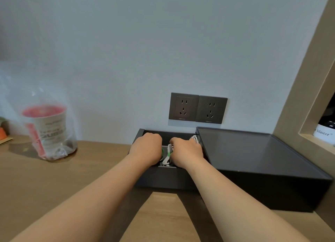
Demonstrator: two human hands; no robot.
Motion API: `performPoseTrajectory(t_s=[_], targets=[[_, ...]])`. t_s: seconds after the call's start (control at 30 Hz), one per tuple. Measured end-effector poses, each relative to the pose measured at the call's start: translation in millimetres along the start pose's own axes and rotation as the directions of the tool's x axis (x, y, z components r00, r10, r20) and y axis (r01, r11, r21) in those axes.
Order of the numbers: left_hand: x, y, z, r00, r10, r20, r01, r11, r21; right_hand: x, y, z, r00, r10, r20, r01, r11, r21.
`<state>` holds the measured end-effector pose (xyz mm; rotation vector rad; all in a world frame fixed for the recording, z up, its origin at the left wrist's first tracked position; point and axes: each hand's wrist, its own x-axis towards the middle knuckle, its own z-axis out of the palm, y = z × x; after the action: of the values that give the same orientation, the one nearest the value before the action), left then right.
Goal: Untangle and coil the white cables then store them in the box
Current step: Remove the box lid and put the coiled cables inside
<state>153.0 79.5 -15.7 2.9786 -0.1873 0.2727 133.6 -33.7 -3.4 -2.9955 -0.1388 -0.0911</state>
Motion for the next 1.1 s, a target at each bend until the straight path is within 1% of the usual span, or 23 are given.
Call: performPoseTrajectory(t_s=[0.13,0.2,0.27,0.33,0.4,0.43,0.47,0.53,0.6,0.63,0.7,0.8,0.87,0.97,1.03,1.1], targets=[[-7.9,7.3,-6.7,0.997,0.011,-0.07,-0.001,0.989,0.147,-5.3,-1.0,-3.1,0.998,0.001,-0.067,-0.003,1.0,-0.021],[-11.1,9.5,-10.5,0.998,0.004,-0.066,0.006,0.989,0.145,-8.6,-1.1,-4.8,0.995,-0.014,-0.101,0.01,0.999,-0.041],[-14.0,9.2,-13.2,0.999,-0.004,-0.046,0.008,0.997,0.071,-12.6,-0.5,-5.9,0.992,-0.031,-0.119,0.024,0.998,-0.059],[-17.2,6.4,-14.7,0.999,-0.018,-0.042,0.015,0.998,-0.063,-17.4,0.3,-8.1,0.987,-0.061,-0.146,0.05,0.996,-0.078],[-21.3,2.3,-16.4,0.996,-0.038,-0.076,0.022,0.979,-0.203,-24.3,0.2,-12.2,0.972,-0.098,-0.212,0.078,0.992,-0.1],[-23.8,-0.3,-17.0,0.993,-0.049,-0.107,0.021,0.969,-0.246,-28.8,0.2,-14.5,0.964,-0.105,-0.244,0.084,0.992,-0.096],[-26.7,-2.9,-17.7,0.988,-0.057,-0.141,0.018,0.965,-0.261,-33.9,0.9,-16.3,0.958,-0.106,-0.266,0.086,0.993,-0.086],[-34.4,-8.0,-18.1,0.978,-0.078,-0.191,0.034,0.973,-0.226,-46.0,4.5,-17.3,0.95,-0.099,-0.296,0.081,0.994,-0.074],[-41.7,-12.5,-16.8,0.974,-0.144,-0.176,0.101,0.967,-0.233,-58.4,11.2,-14.9,0.944,-0.085,-0.319,0.062,0.995,-0.082],[-45.2,-13.7,-16.9,0.97,-0.198,-0.14,0.151,0.946,-0.288,-63.9,15.2,-13.0,0.94,-0.073,-0.334,0.049,0.996,-0.081],[-51.9,-13.9,-18.4,0.951,-0.305,-0.059,0.245,0.853,-0.461,-73.9,22.8,-9.5,0.923,-0.046,-0.382,0.024,0.998,-0.062],[-59.4,-12.5,-22.4,0.911,-0.412,-0.012,0.31,0.705,-0.638,-83.9,32.3,-6.9,0.891,0.012,-0.455,-0.013,1.0,0.0],[-59.6,-12.2,-23.9,0.893,-0.449,-0.024,0.309,0.652,-0.693,-88.2,36.8,-6.9,0.875,0.058,-0.481,-0.019,0.996,0.086],[-57.4,-11.4,-23.0,0.881,-0.474,0.003,0.322,0.594,-0.737,-94.5,42.5,-8.5,0.862,0.109,-0.495,0.002,0.976,0.218],[-57.6,-13.0,-21.3,0.873,-0.488,0.019,0.33,0.56,-0.76,-98.1,45.3,-10.8,0.868,0.126,-0.48,0.023,0.956,0.293],[-57.8,-15.6,-19.7,0.873,-0.486,0.028,0.32,0.529,-0.786,-99.7,47.6,-12.9,0.877,0.125,-0.464,0.042,0.942,0.332]])
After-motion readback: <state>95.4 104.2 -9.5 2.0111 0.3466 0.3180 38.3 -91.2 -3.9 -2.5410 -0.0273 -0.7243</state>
